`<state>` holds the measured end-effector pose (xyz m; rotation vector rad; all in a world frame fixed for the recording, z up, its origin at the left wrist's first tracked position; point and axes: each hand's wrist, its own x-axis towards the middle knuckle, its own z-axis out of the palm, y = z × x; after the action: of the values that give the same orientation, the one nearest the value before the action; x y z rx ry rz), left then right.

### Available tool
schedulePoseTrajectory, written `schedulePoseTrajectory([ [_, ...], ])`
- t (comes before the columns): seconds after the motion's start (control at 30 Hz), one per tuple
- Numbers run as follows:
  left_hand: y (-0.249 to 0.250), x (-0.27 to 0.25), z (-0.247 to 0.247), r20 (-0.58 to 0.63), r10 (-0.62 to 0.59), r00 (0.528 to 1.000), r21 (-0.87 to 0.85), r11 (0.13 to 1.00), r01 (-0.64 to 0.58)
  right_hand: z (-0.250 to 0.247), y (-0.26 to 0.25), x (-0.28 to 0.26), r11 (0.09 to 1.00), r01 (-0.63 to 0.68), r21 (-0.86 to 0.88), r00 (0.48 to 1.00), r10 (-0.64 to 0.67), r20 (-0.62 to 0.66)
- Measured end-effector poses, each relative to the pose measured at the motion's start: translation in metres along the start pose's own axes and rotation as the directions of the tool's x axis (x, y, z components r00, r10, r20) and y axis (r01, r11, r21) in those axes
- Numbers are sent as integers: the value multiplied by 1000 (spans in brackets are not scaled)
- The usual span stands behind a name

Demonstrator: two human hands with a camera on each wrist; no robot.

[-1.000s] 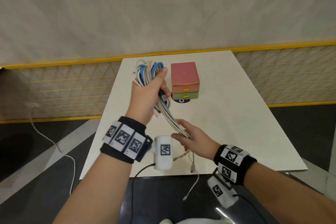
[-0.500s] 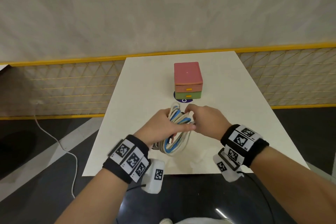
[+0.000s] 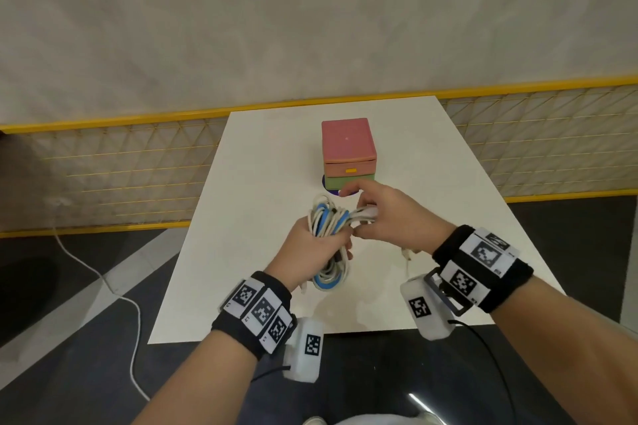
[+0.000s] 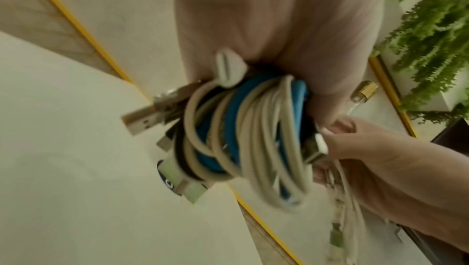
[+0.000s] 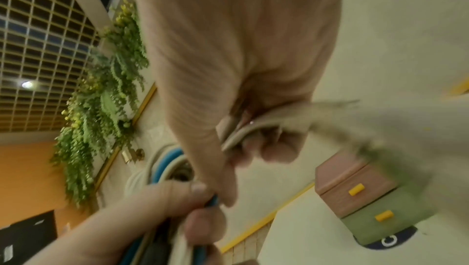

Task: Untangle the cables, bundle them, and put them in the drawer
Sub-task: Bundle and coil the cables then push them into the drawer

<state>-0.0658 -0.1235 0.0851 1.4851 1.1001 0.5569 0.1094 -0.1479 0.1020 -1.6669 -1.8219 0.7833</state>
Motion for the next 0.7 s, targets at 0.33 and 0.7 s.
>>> schedulePoseTrajectory([
  [0.33,11,11,14,-225,97,970,-175,975,-138,21,1,-18,982,-40,182,988,66,-142],
  [0.7,24,21,30,-283,-44,958,-402,913,-77,29,-22,-18,911,11,412,997,22,-74],
])
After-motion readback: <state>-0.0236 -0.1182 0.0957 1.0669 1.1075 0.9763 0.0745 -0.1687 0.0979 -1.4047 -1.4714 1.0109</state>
